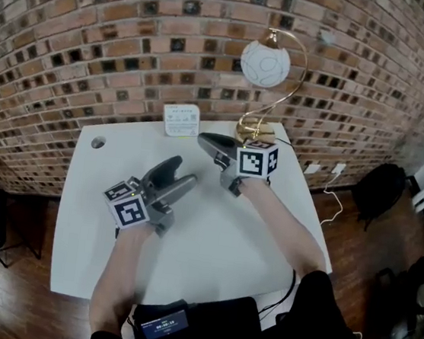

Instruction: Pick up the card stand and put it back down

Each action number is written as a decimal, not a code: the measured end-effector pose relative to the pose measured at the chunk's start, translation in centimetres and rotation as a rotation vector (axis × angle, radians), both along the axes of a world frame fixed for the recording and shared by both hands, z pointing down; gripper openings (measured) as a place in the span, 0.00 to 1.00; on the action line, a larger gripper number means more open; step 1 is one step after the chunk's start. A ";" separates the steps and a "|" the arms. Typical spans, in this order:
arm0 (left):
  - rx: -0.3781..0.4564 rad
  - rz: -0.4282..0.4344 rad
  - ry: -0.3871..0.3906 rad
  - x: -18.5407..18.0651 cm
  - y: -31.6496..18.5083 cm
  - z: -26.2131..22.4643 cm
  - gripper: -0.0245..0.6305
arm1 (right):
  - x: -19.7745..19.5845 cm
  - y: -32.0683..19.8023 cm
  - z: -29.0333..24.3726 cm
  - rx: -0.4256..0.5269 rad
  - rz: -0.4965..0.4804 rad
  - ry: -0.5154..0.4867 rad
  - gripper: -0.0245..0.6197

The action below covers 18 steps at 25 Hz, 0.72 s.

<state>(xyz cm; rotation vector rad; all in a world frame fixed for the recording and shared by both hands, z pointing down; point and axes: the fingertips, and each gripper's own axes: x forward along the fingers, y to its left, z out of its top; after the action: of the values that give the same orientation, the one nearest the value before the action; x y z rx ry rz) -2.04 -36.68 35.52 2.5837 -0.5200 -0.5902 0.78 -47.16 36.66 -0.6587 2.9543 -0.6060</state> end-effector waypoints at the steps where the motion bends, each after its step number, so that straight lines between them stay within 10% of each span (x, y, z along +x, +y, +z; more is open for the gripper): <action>1: 0.006 0.001 0.001 0.0 0.1 -0.2 0.65 | 0.0 0.5 -0.2 0.000 -0.009 -0.016 0.09; 18: 0.117 0.004 -0.012 0.5 4.6 -4.5 0.65 | 1.0 9.7 -5.2 0.095 -0.060 -0.131 0.09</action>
<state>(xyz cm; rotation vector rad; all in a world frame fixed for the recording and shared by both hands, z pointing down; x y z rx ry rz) -1.52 -32.11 30.97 2.6993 -0.4971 -0.6215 1.76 -37.46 31.47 -0.5030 2.8686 -0.4884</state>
